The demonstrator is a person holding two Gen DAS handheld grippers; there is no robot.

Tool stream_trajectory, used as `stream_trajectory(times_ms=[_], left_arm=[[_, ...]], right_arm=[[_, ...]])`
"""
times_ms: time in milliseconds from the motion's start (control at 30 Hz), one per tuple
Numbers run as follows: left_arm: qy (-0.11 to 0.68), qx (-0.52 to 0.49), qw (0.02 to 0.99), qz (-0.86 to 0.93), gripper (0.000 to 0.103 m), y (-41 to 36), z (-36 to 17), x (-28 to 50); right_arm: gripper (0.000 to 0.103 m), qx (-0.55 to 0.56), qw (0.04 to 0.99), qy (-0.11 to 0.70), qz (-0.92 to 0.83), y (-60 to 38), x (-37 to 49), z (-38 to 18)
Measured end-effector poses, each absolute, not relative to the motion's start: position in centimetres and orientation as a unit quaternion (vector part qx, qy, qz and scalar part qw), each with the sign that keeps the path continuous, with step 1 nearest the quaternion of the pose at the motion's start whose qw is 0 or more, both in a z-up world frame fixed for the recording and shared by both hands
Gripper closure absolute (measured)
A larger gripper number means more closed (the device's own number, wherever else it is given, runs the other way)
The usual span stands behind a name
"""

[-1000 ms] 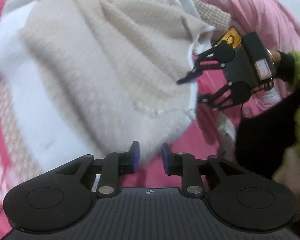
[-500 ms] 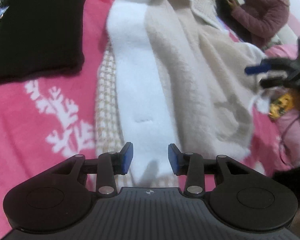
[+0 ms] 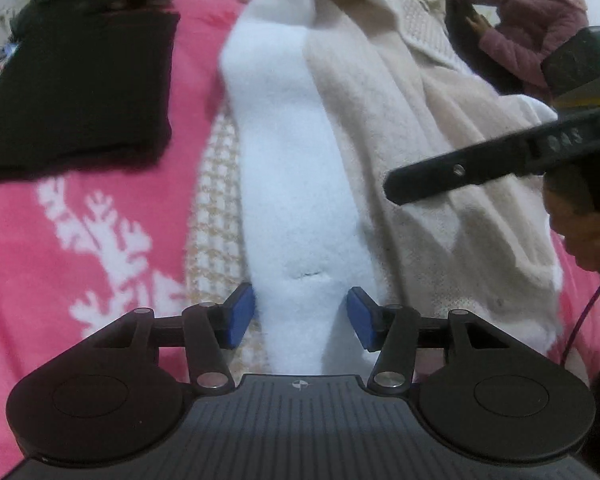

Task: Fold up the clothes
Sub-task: 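Grasp the white fleece lining with the left gripper while the right gripper grasps it too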

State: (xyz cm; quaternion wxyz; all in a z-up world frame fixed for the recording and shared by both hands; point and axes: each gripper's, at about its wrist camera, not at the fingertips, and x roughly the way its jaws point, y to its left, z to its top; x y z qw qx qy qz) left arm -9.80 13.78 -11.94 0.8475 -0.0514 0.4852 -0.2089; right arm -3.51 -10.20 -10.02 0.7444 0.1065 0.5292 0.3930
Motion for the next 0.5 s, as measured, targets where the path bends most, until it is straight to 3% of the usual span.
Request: stream_trajectory(times_ms=[267, 500], left_arm=[[0.484, -0.073, 0.846, -0.210, 0.093, 14.0, -10.7, -10.0], [0.433, -0.199, 0.841, -0.257, 0.095, 15.4, -6.2, -10.5]], right_arm=[[0.045, 0.140, 0.755, 0.518, 0.377, -11.8, -2.3, -9.4], [0.045, 0.174, 0.767, 0.475, 0.394, -13.7, -2.1, -6.0]])
